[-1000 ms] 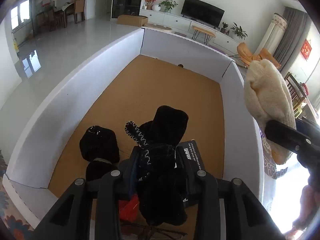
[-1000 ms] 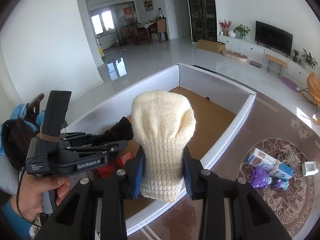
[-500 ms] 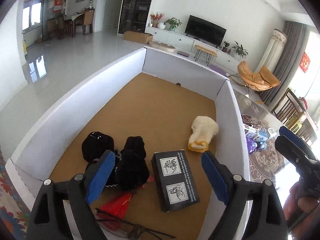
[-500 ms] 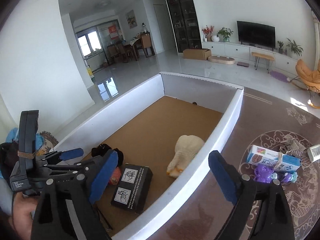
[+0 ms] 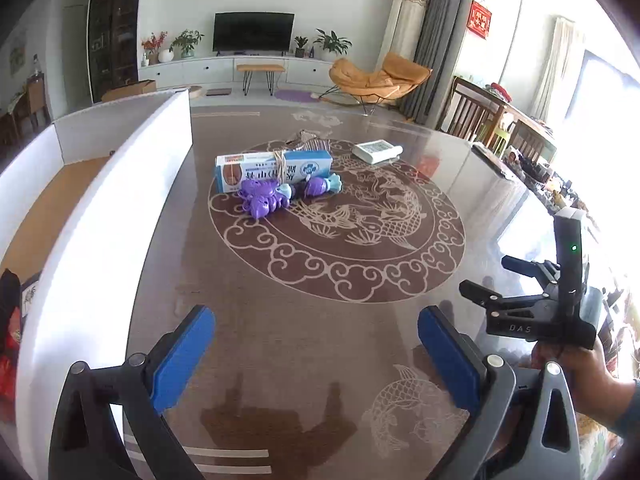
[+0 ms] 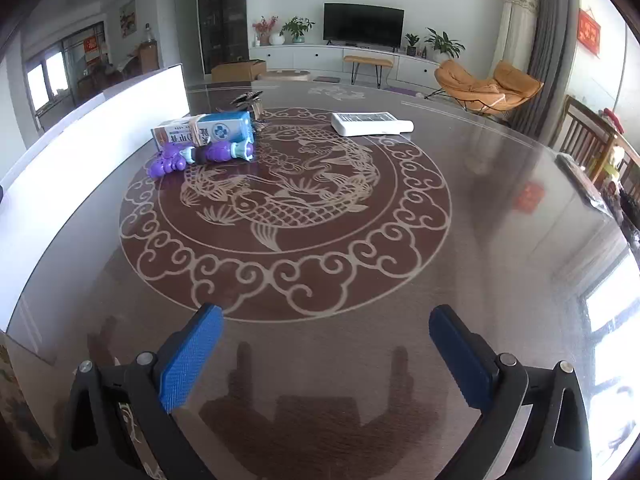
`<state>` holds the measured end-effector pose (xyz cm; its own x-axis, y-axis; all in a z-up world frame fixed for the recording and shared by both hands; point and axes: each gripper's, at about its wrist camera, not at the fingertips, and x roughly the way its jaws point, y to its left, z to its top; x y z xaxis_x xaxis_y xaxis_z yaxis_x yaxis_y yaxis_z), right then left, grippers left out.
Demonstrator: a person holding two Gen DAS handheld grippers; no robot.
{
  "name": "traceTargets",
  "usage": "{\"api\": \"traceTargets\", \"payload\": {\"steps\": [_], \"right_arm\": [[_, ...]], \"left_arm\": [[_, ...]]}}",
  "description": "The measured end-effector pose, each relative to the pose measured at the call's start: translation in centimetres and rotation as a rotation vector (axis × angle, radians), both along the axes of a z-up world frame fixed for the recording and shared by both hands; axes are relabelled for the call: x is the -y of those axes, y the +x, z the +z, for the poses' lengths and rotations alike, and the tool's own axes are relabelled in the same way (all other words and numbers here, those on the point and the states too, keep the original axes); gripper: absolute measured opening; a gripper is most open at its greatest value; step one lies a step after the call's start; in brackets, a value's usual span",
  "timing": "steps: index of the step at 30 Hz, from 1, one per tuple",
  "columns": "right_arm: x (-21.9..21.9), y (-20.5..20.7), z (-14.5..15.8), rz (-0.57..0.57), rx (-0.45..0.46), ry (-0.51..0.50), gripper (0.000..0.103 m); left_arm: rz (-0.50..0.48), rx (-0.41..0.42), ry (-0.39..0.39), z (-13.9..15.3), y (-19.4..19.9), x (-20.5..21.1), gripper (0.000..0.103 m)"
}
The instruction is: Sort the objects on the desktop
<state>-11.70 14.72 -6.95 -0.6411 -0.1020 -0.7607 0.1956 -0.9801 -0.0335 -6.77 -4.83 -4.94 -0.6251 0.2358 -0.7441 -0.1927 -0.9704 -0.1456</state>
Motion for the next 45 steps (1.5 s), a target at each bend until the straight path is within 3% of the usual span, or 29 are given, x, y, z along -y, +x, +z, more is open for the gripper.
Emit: {"api": "traceTargets", "payload": {"steps": [3,6,11,15,45], "right_arm": [[-3.4,0.7,-0.2,-0.069,0.038,-0.067,0.103],[-4.4,0.4,-0.2,-0.103,0.054,-0.114,0.103],[-2.4,0.0,-0.8,-0.098,0.084,-0.008,0.103],[-2.6,0.0,-1.0,-0.096,0.085,-0.015,0.103],[-2.6,0.1,-0.9,-0.096,0.086,-0.015,0.103]], "left_arm": [[0.023,0.064,-0.057,-3.5,-1.8,-2.0,0.103],[0.039,0.067,-0.084,-4.7,-3.3,-2.8,0.103],[0.057,0.08,-0.135,-6.1,-4.7,-3.5,0.103],[0.049,0.081,-0.167,-6.2,-4.5,-3.8,0.103],[0.045,0.084,-0.16,-6.0,-4.4,-3.8,0.103]]}}
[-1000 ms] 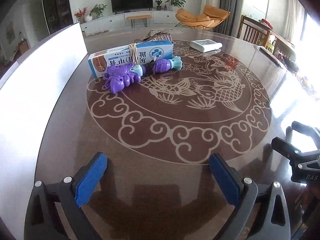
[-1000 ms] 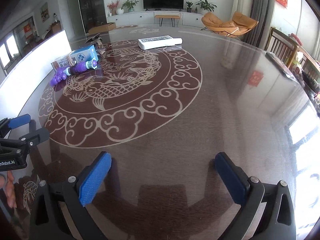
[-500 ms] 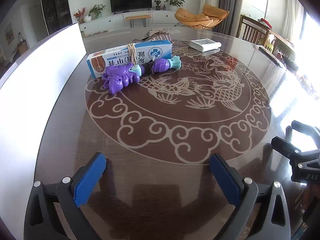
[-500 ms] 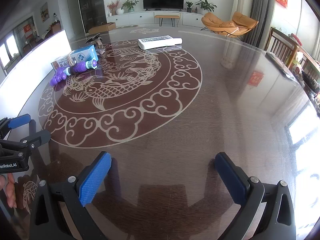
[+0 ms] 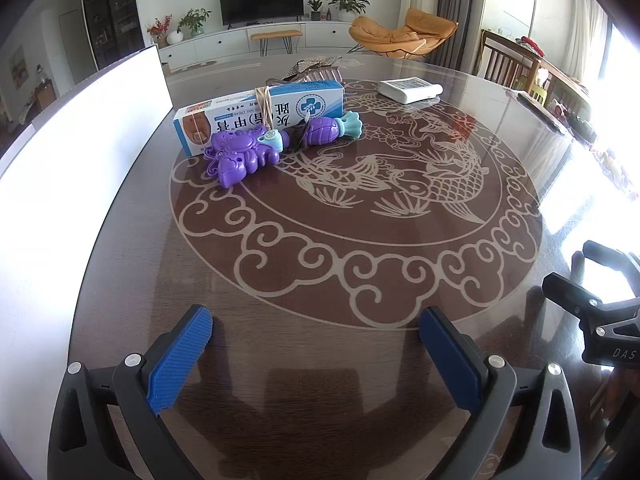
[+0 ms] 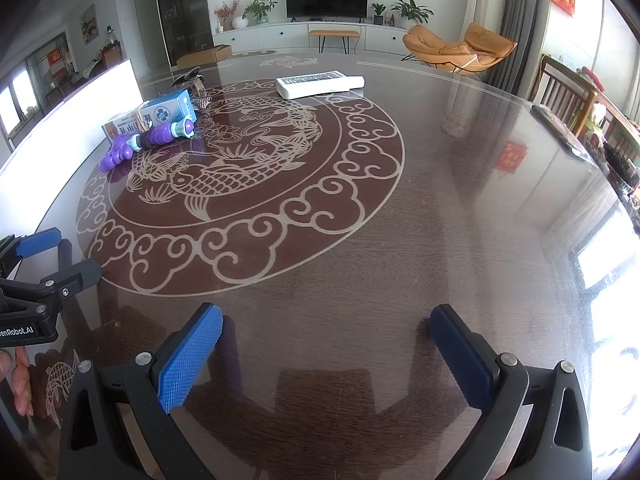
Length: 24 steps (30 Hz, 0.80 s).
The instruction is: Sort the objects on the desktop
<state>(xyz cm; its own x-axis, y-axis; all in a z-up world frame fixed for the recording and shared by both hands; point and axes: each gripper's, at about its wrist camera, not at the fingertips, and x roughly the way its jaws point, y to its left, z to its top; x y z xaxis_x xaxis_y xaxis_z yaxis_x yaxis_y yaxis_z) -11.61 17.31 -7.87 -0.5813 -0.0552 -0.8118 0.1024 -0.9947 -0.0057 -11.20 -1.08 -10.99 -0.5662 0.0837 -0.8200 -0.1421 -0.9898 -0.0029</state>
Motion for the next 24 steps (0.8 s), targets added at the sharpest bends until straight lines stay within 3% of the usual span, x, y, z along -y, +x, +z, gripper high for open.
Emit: {"api": "traceTargets", "payload": {"steps": [24], "right_arm": [[0.01,0.01,0.02,0.0,0.0,0.0,0.103]], "left_arm": [[-0.007,-0.001,0.0,0.04,0.08,0.08,0.103]]}}
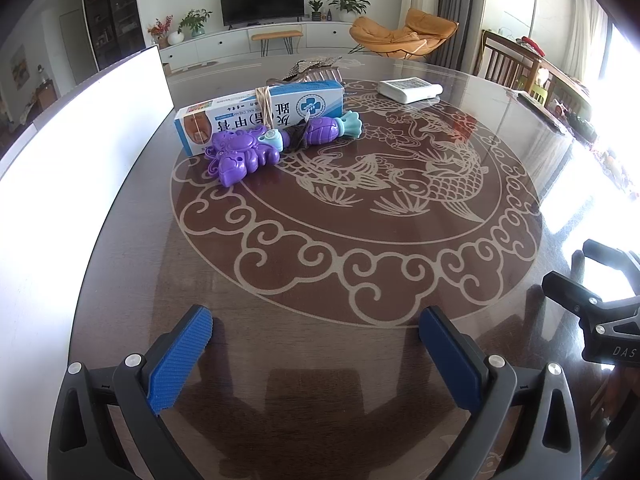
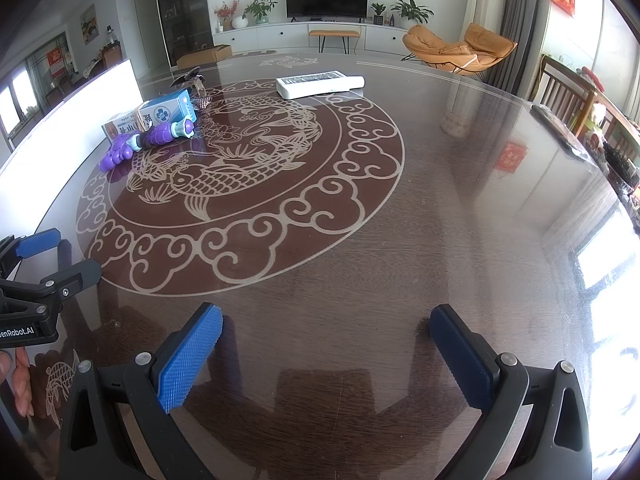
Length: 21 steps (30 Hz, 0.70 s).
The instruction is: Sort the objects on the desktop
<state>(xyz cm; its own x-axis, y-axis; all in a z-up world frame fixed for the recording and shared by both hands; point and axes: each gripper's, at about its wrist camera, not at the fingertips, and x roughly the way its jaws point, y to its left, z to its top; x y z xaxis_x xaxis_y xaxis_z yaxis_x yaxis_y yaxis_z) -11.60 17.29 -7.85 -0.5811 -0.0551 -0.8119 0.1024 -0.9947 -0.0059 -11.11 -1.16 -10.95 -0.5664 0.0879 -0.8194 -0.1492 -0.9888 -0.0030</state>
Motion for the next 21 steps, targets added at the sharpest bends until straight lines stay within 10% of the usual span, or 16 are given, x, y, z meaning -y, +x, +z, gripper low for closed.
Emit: {"api": "traceTargets", "payload": {"steps": [6,9,21], "right_arm": [[0.0,0.0,0.0,0.0,0.0,0.0,0.103],[0.0,0.0,0.0,0.0,0.0,0.0,0.103],[0.0,0.0,0.0,0.0,0.0,0.0,0.103]], "left_arm": [[-0.207,0.011,0.06,0.5,-0.6,-0.7,0.103],[-0.268,-0.02,-0.041,1.3,-3.3,-1.4,0.103],[-0.222,0.0,-0.045,1.5,-14.7,-1.0,0.103]]}}
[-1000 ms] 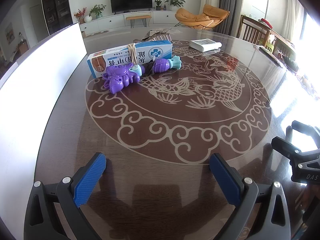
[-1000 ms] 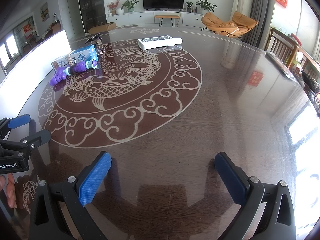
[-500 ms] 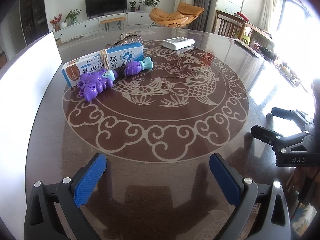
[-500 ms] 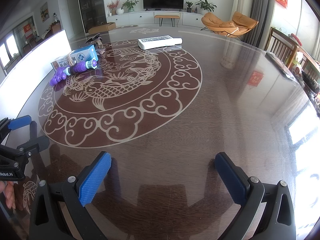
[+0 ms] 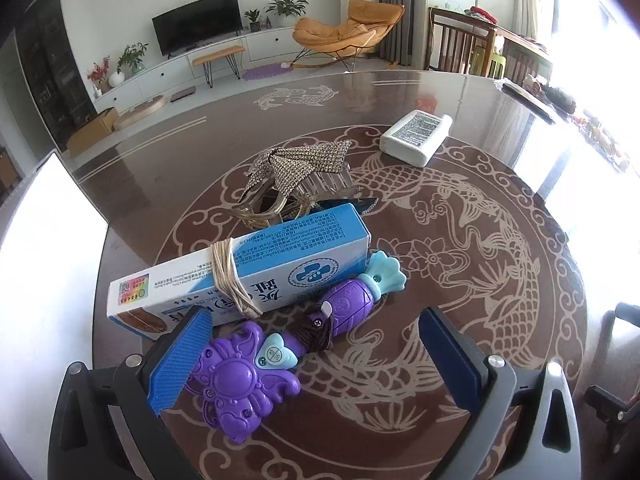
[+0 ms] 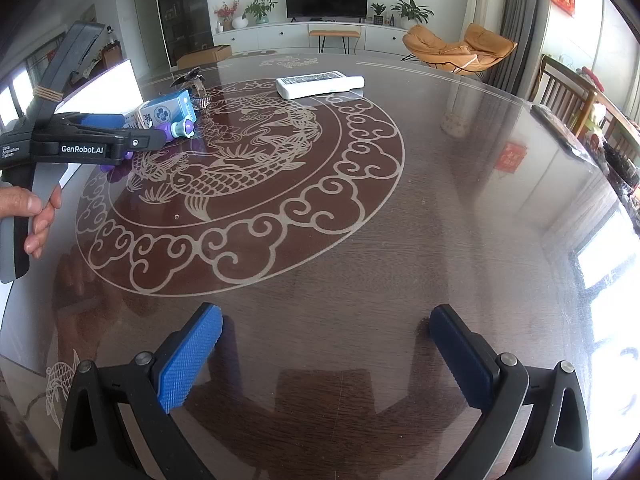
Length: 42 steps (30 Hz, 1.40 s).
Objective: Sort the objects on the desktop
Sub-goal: 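Lower left gripper onto purple toy and close on its middle, then lift purple toy with left gripper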
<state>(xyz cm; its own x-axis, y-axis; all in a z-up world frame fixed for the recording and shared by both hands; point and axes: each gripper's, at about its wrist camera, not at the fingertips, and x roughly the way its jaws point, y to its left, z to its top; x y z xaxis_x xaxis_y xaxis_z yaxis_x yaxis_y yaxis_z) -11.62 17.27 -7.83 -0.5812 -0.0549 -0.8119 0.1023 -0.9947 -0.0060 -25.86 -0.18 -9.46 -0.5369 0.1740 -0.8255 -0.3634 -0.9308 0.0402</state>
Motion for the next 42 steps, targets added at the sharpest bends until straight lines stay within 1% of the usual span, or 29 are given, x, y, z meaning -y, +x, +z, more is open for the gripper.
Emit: {"api": "traceTargets", "payload": {"steps": [1,3,4,6,7,8,11,12,14,15,17,18,19,20,21,22,23,25,26,28,30,31,32,33,34,35,37,40,42], "right_arm": [[0.0,0.0,0.0,0.0,0.0,0.0,0.103],[0.0,0.0,0.0,0.0,0.0,0.0,0.103],[0.0,0.0,0.0,0.0,0.0,0.0,0.103],[0.0,0.0,0.0,0.0,0.0,0.0,0.103],[0.0,0.0,0.0,0.0,0.0,0.0,0.103],[0.0,0.0,0.0,0.0,0.0,0.0,0.103],[0.0,0.0,0.0,0.0,0.0,0.0,0.103],[0.0,0.0,0.0,0.0,0.0,0.0,0.103],[0.0,0.0,0.0,0.0,0.0,0.0,0.103],[0.0,0.0,0.0,0.0,0.0,0.0,0.103],[0.0,0.0,0.0,0.0,0.0,0.0,0.103],[0.0,0.0,0.0,0.0,0.0,0.0,0.103],[0.0,0.0,0.0,0.0,0.0,0.0,0.103],[0.0,0.0,0.0,0.0,0.0,0.0,0.103],[0.0,0.0,0.0,0.0,0.0,0.0,0.103],[0.0,0.0,0.0,0.0,0.0,0.0,0.103],[0.0,0.0,0.0,0.0,0.0,0.0,0.103],[0.0,0.0,0.0,0.0,0.0,0.0,0.103],[0.0,0.0,0.0,0.0,0.0,0.0,0.103],[0.0,0.0,0.0,0.0,0.0,0.0,0.103],[0.0,0.0,0.0,0.0,0.0,0.0,0.103],[0.0,0.0,0.0,0.0,0.0,0.0,0.103],[0.0,0.0,0.0,0.0,0.0,0.0,0.103],[0.0,0.0,0.0,0.0,0.0,0.0,0.103],[0.0,0.0,0.0,0.0,0.0,0.0,0.103],[0.0,0.0,0.0,0.0,0.0,0.0,0.103],[0.0,0.0,0.0,0.0,0.0,0.0,0.103],[0.0,0.0,0.0,0.0,0.0,0.0,0.103],[0.0,0.0,0.0,0.0,0.0,0.0,0.103]], "left_arm": [[-0.003,0.019,0.012,-0.3,-0.3,0.0,0.103],[-0.043,0.022,0.007,-0.4,0.1,-0.3,0.103],[-0.091,0.044,0.038,-0.3,0.7,-0.4,0.103],[-0.214,0.141,0.159,-0.2,2.0,-0.4,0.103],[-0.256,0.178,0.203,-0.1,2.7,-0.3,0.103],[-0.275,0.178,0.207,0.2,3.3,-0.4,0.103],[-0.231,0.093,0.1,0.7,4.1,-0.6,0.103],[-0.21,0.08,0.086,0.8,3.9,-0.8,0.103],[-0.197,0.084,0.095,0.6,3.4,-1.4,0.103],[-0.198,0.094,0.083,0.2,3.2,-2.0,0.103],[-0.191,0.101,0.017,-0.9,3.0,-3.4,0.103],[-0.19,0.067,-0.004,-1.0,3.3,-3.9,0.103],[-0.185,0.055,0.015,-0.8,3.6,-3.9,0.095],[-0.169,0.037,0.022,-0.4,3.8,-3.8,0.077],[-0.149,0.018,0.03,0.0,4.2,-3.6,0.063],[-0.119,0.008,0.034,0.3,4.6,-3.3,0.036],[-0.089,0.012,0.041,0.4,5.0,-2.9,0.025],[-0.032,0.006,0.052,0.5,6.3,-2.0,0.022],[0.001,0.002,0.055,0.4,7.4,-1.4,0.022],[0.061,0.006,0.087,0.4,9.6,0.3,0.022],[0.104,-0.006,0.101,0.4,11.6,1.7,0.022],[0.123,-0.018,0.101,0.4,12.3,2.3,0.024],[0.132,-0.028,0.11,0.3,12.8,2.8,0.028],[0.134,-0.036,0.113,0.2,13.1,3.2,0.032],[0.12,-0.041,0.115,0.1,13.2,3.4,0.047],[0.109,-0.034,0.118,0.0,13.2,3.4,0.066],[0.105,-0.015,0.091,-0.3,13.0,3.0,0.082],[0.094,-0.015,0.035,-0.6,12.9,1.8,0.089],[0.11,-0.007,0.039,-0.7,12.7,1.8,0.094]]}}
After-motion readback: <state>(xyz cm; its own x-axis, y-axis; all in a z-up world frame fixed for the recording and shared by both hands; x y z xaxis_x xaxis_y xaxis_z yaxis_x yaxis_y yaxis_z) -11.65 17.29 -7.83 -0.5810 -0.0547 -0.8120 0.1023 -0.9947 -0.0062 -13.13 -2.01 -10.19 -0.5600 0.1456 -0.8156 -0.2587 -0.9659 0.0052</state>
